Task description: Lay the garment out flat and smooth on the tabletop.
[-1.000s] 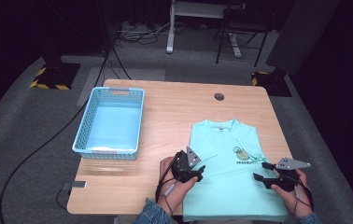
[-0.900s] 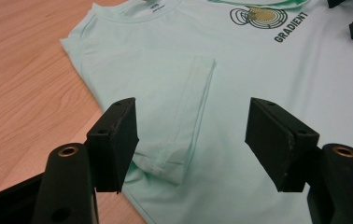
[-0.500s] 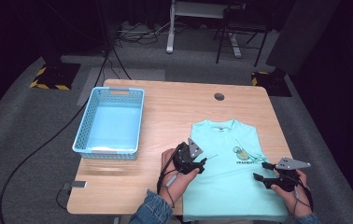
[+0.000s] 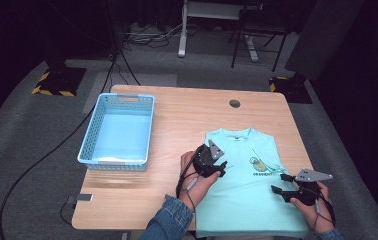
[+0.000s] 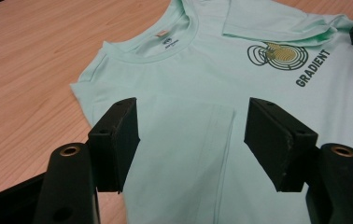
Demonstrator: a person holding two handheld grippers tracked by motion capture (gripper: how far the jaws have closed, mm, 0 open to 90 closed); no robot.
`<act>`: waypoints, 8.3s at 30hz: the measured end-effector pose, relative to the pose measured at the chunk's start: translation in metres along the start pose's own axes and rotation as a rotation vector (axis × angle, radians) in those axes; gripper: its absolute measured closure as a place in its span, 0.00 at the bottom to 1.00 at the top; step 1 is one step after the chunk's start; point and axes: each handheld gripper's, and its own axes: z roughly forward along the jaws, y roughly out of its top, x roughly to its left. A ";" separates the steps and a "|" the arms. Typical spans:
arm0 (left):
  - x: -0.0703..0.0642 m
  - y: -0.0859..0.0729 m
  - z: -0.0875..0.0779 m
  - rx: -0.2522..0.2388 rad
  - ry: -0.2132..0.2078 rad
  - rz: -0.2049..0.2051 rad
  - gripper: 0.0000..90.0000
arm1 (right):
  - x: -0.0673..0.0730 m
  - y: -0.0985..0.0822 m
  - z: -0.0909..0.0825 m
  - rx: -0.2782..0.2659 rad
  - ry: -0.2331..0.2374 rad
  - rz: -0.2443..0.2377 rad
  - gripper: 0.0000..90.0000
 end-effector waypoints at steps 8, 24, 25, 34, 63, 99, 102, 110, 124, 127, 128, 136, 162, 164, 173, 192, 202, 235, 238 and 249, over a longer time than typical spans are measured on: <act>-0.009 0.002 0.019 0.011 -0.030 0.005 0.41 | 0.000 -0.001 -0.001 -0.001 0.003 -0.003 0.37; -0.017 -0.007 0.050 0.084 -0.060 0.010 0.57 | 0.000 -0.001 -0.001 -0.001 0.008 0.001 0.37; -0.017 -0.007 0.050 0.084 -0.060 0.010 0.58 | 0.000 -0.001 -0.001 -0.001 0.008 0.001 0.37; -0.020 -0.009 0.060 0.120 -0.045 0.041 0.82 | 0.000 -0.001 -0.002 -0.001 0.009 0.001 0.37; 0.032 -0.001 -0.004 -0.005 0.107 -0.020 0.97 | -0.001 -0.001 -0.002 -0.001 0.011 0.003 0.37; 0.075 -0.035 -0.033 0.006 0.247 -0.175 0.71 | -0.001 -0.001 -0.002 -0.002 0.011 0.004 0.37; 0.068 -0.031 -0.030 -0.005 0.222 -0.161 0.69 | -0.001 -0.001 -0.002 -0.002 0.011 0.004 0.37; 0.049 -0.019 -0.025 -0.027 0.159 -0.125 0.63 | -0.001 -0.001 -0.002 -0.001 0.010 0.004 0.37; 0.016 -0.025 0.009 0.049 0.030 -0.041 0.61 | 0.001 -0.001 -0.001 0.007 0.012 -0.006 0.33; 0.009 -0.028 0.013 0.071 0.009 -0.017 0.59 | 0.001 -0.001 -0.001 0.007 0.011 -0.007 0.33; 0.009 -0.028 0.013 0.071 0.009 -0.017 0.59 | 0.001 -0.001 -0.001 0.007 0.011 -0.007 0.33; -0.004 -0.039 0.025 0.118 -0.046 0.018 0.55 | 0.001 -0.001 -0.001 0.008 0.009 -0.008 0.33; 0.002 -0.043 0.027 0.097 -0.135 0.057 0.39 | 0.001 0.010 -0.011 0.021 -0.033 -0.006 0.31; 0.003 -0.044 0.027 0.095 -0.135 0.064 0.39 | -0.001 0.015 -0.013 0.020 -0.037 -0.008 0.31; 0.002 -0.044 0.027 0.096 -0.135 0.064 0.39 | -0.010 0.035 -0.015 0.019 -0.049 -0.019 0.32; 0.002 -0.044 0.027 0.095 -0.136 0.060 0.39 | -0.033 0.069 0.015 0.008 -0.046 -0.018 0.37; 0.002 -0.044 0.027 0.095 -0.136 0.060 0.39 | -0.037 0.076 0.033 0.060 -0.041 -0.037 0.51; 0.002 -0.044 0.027 0.095 -0.135 0.059 0.39 | -0.058 0.077 0.033 0.040 -0.116 0.047 0.97; 0.002 -0.044 0.027 0.095 -0.134 0.058 0.39 | -0.076 0.066 0.010 0.015 -0.183 0.125 0.97; 0.002 -0.044 0.027 0.096 -0.132 0.059 0.39 | -0.084 0.048 -0.035 -0.020 -0.365 0.207 0.56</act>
